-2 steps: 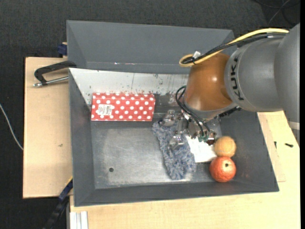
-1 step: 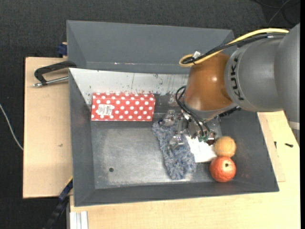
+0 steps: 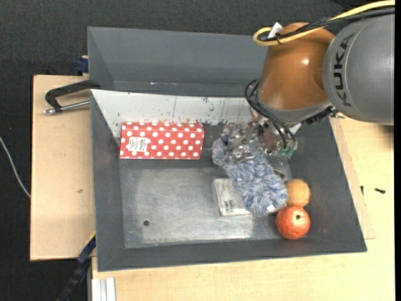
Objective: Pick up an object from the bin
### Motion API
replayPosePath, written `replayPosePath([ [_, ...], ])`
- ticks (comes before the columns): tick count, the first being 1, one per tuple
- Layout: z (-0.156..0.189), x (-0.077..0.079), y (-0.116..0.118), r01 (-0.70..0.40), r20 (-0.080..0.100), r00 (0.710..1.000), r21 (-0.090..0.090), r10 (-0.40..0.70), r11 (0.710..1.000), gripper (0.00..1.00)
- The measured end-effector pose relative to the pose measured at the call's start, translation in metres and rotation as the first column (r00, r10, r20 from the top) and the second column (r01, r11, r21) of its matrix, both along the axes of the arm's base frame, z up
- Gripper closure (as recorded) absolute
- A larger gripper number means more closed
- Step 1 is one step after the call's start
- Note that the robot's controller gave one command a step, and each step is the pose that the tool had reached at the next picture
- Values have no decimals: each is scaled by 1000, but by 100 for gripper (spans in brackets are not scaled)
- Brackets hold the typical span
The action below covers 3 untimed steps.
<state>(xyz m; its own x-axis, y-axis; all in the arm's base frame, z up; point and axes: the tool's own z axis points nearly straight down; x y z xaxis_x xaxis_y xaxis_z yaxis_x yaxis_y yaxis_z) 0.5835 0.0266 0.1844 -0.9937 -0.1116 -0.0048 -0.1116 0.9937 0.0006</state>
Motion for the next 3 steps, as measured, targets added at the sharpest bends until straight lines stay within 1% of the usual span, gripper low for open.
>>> replayPosePath([
  [2, 6, -2, 1, 14, 1, 1000, 1, -14, 1000, 100],
  [3, -1, -1, 0, 21, -1, 1000, 0, -21, 1000, 100],
])
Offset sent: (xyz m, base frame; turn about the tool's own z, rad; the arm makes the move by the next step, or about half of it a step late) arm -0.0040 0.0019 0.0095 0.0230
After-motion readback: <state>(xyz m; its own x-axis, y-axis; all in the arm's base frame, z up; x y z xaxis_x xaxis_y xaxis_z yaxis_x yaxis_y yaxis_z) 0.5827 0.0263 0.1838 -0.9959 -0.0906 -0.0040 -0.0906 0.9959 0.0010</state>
